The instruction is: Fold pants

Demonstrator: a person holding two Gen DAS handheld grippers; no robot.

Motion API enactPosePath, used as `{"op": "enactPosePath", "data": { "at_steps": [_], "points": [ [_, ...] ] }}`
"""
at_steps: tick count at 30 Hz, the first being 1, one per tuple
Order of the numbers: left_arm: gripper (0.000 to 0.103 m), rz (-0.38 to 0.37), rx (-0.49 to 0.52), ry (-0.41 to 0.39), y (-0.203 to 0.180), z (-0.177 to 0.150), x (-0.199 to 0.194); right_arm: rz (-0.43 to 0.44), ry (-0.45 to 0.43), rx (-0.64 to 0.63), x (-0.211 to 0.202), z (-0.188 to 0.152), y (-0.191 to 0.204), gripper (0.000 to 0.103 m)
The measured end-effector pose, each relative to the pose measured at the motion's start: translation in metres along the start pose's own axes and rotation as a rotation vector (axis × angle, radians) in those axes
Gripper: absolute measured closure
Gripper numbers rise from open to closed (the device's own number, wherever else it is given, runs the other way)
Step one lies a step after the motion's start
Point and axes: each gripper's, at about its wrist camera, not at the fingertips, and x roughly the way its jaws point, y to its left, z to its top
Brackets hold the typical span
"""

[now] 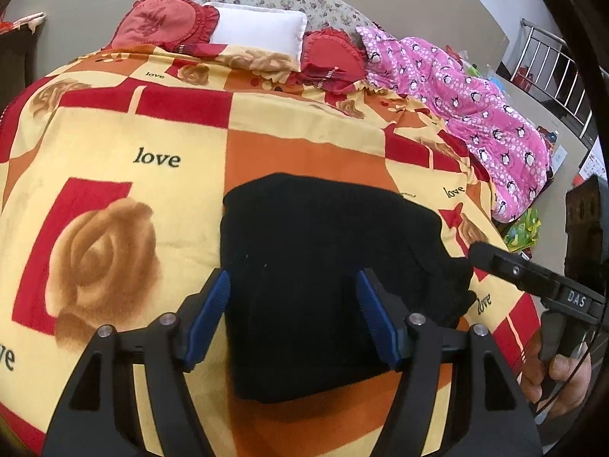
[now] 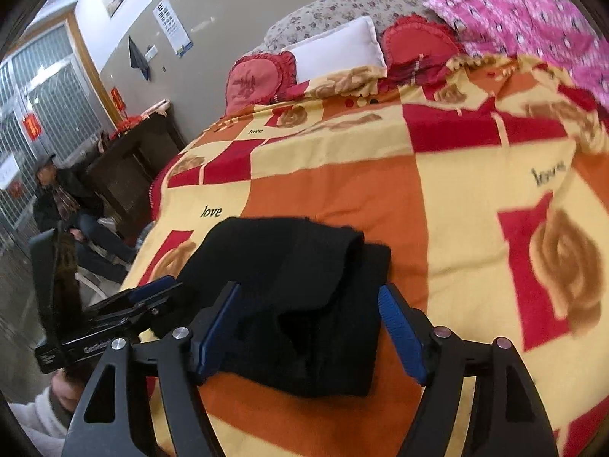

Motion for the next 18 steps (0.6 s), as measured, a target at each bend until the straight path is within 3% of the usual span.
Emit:
{"op": "enactPosePath", "data": {
  "at_steps": [5, 12, 18],
  "points": [
    [0.032, 0.003, 0.002, 0.003, 0.001, -0.002, 0.002, 0.012, 0.044, 0.017, 0.011, -0.012, -0.002, 0.028],
    [0.032, -0.005, -0.005, 0.017, 0.002, -0.009, 0.002, 0.066, 0.035, 0.052, 0.013, -0.018, 0.001, 0.026],
    [0.031, -0.016, 0.006, 0.031, 0.005, -0.020, -0.001, 0.177, 0.036, 0.111, 0.004, -0.018, 0.001, 0.026]
  ]
}}
